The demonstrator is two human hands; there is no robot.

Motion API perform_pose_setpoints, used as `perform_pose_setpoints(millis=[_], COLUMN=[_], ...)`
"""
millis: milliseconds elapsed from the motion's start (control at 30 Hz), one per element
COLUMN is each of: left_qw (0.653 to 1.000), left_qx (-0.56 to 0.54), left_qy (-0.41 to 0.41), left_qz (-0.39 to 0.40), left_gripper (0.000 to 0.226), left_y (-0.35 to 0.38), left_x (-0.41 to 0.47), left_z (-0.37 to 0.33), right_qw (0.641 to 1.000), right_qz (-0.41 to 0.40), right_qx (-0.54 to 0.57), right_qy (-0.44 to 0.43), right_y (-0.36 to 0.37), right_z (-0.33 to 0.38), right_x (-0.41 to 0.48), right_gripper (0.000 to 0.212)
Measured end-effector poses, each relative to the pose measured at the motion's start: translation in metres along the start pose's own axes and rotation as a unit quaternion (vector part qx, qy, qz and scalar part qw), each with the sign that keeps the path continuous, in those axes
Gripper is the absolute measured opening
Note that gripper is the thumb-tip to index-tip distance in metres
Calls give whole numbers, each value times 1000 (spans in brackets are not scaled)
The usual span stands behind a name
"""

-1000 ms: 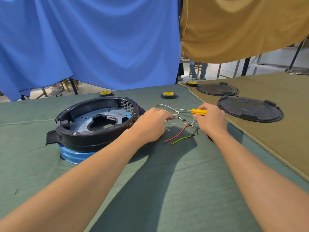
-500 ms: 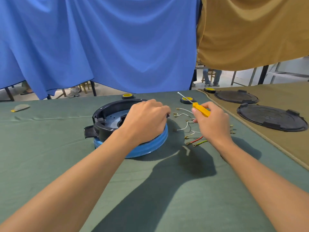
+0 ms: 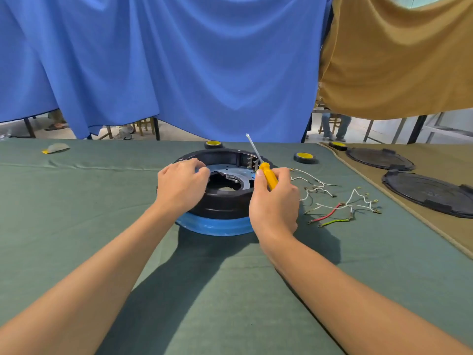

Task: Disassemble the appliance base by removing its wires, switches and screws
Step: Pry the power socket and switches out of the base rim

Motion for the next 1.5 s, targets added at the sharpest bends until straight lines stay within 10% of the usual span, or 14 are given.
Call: perform_pose_setpoints(millis=[200, 600, 1500], left_qw=[996, 972, 954], left_qx=[84, 114, 272], left_qy=[5, 204, 93], left_qz=[-34, 37, -82], left_gripper=[32, 53, 57], left_y=[3, -5, -4], left_x=[-11, -4, -34], left_z=[-16, -2, -55], right_qw=[999, 994, 985], right_qz=[-23, 21, 60], right_qx=[39, -67, -49], right_qy=[5, -88, -155], right_y=[16, 12, 28], right_z=[3, 19, 19], right_x=[8, 53, 3], right_gripper=[8, 27, 29])
Point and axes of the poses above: each hand's wrist, its own x-axis towards the middle knuckle, its own y-axis out of the palm, z = x × y, the point moved 9 cm from there along x, towards the middle knuckle, and after that the axes turned 14 degrees about y, right-handed, at the moved point
